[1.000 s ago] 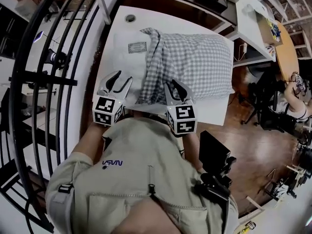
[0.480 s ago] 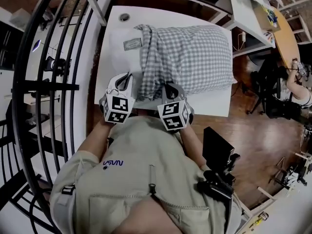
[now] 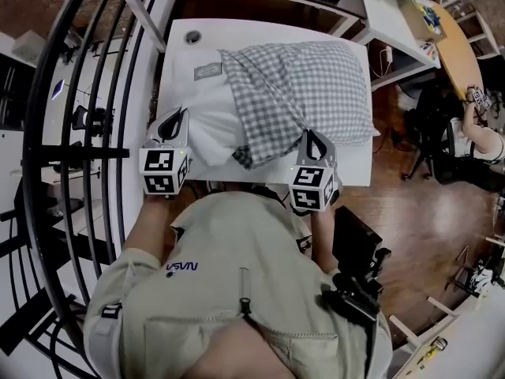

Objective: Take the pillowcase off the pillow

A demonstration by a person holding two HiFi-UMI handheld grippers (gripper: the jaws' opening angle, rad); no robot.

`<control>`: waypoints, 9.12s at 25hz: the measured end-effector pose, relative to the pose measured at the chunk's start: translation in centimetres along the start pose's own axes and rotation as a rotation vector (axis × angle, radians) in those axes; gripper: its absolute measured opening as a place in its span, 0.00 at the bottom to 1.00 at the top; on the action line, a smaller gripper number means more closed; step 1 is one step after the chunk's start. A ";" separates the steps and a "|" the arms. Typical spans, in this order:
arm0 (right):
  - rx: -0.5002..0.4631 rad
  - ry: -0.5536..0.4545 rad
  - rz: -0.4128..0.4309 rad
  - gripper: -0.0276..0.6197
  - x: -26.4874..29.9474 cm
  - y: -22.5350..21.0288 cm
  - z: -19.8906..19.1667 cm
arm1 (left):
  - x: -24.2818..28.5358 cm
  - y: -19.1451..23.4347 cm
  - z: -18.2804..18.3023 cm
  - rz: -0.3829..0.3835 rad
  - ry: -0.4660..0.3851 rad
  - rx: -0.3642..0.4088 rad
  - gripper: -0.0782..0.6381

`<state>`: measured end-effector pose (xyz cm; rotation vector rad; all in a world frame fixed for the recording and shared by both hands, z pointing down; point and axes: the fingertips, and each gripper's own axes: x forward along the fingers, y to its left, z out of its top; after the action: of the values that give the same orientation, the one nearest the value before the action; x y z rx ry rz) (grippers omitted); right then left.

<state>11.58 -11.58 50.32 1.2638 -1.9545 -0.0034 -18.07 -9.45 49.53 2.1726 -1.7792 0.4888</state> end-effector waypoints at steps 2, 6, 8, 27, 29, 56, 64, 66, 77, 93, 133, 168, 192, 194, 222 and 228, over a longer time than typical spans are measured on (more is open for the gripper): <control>-0.002 0.039 0.020 0.05 1.0 0.9 -1.5 | 0.7 0.3 -2.0 0.009 0.036 -0.048 0.13; 0.007 0.117 0.095 0.05 3.4 3.4 -4.3 | 2.3 0.0 -6.1 0.017 0.108 -0.097 0.13; 0.024 0.117 0.113 0.05 3.6 3.9 -4.5 | 2.3 -0.7 -6.7 0.015 0.105 -0.094 0.13; 0.239 0.178 0.615 0.31 -1.8 14.9 -5.6 | -1.8 -13.4 -11.6 -0.276 0.258 0.232 0.47; 0.198 0.237 0.629 0.31 -0.6 16.3 -7.1 | -0.6 -13.3 -13.3 -0.259 0.307 0.335 0.47; 0.201 0.236 0.091 0.05 4.4 2.3 -11.7 | 0.6 -6.2 -9.0 -0.206 0.178 -0.015 0.13; 0.197 0.296 0.202 0.08 4.1 3.1 -12.4 | 0.4 -7.9 -9.0 -0.269 0.152 -0.027 0.23; 0.161 0.312 0.249 0.15 3.0 3.3 -12.1 | -1.3 -7.9 -7.8 -0.288 0.124 0.008 0.32; 0.131 -0.009 0.368 0.16 -0.5 1.3 1.6 | -1.5 -3.2 1.2 -0.207 -0.063 0.050 0.33; -0.018 -0.229 0.413 0.27 9.3 6.9 17.9 | 13.2 -1.4 -1.4 -0.211 0.139 0.027 0.60; 0.282 -0.192 0.086 0.19 8.8 -6.9 7.7 | 0.7 1.8 3.1 0.049 -0.100 0.207 0.31; 0.168 0.065 -0.157 0.06 0.1 -3.2 -7.1 | -1.2 -3.7 -0.8 -0.154 0.015 0.083 0.14; 0.278 -0.057 0.179 0.22 -1.7 -3.2 -1.9 | -0.4 -5.7 3.0 -0.190 -0.086 0.026 0.38; 0.250 -0.123 0.174 0.23 -0.4 -3.6 1.4 | 1.8 -5.5 4.2 -0.199 -0.087 0.093 0.41; -0.114 -0.005 0.167 0.07 16.6 -5.5 13.7 | 8.9 -9.9 4.8 -0.405 0.055 0.331 0.14; 0.022 -0.014 -0.046 0.07 15.1 -14.4 11.1 | 3.8 -8.5 7.6 -0.402 -0.078 0.236 0.13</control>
<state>12.96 -34.75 46.19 1.3259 -1.9423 -0.0143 -8.47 -14.41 44.24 2.6588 -1.3171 0.5414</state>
